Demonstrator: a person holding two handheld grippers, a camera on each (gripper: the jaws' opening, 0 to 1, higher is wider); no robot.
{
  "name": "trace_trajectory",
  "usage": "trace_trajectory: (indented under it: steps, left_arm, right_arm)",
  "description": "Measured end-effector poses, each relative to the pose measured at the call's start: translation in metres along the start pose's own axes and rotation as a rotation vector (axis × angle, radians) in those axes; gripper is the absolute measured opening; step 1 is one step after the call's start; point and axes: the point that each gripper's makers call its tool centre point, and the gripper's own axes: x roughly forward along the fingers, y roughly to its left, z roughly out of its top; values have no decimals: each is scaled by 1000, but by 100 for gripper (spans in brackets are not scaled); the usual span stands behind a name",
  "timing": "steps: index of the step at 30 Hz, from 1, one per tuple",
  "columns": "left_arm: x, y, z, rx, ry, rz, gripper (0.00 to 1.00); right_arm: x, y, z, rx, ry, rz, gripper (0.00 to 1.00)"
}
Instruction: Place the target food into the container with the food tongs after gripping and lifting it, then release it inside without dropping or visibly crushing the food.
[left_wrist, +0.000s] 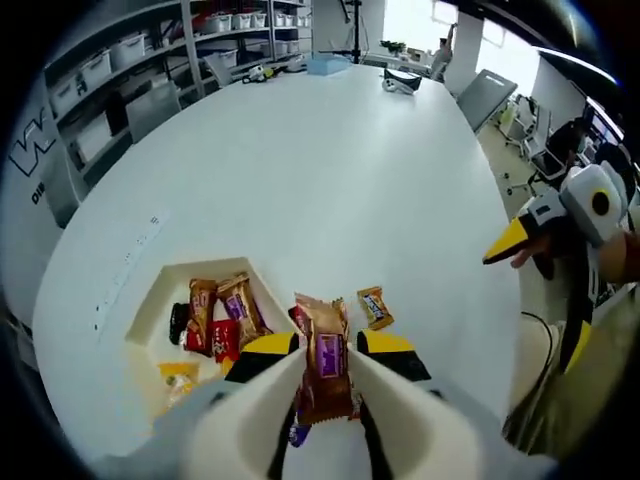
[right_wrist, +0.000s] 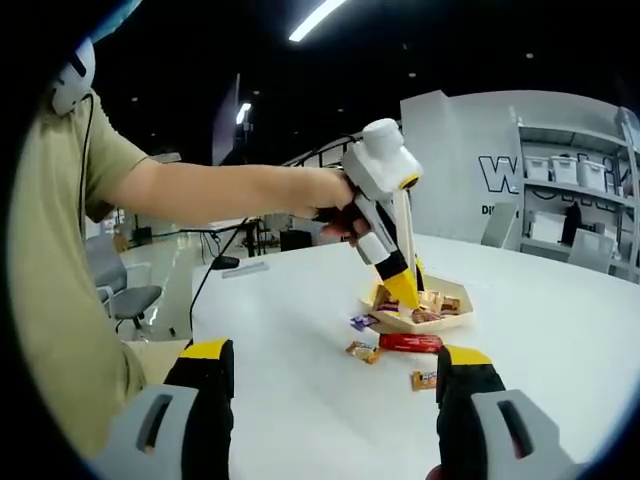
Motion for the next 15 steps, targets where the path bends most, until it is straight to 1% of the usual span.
trace_trajectory:
  steps: [8,10,13,15]
  left_arm:
    - [-18,26,4,1,-16,33,22]
    - [-22,35,4,1,-19,46,22]
    - [-26,48,4,-14,-23,61,22]
    - [-28,53,4,-20,-27,64,22]
  right_arm:
    - [1,-1,2,-3,-4,-1,82]
    - [1,-1,2,-2,-4,0,82]
    - [1,-2,3,-4,-4,0,82]
    - [1,-2,3,-4,-4,-1,82]
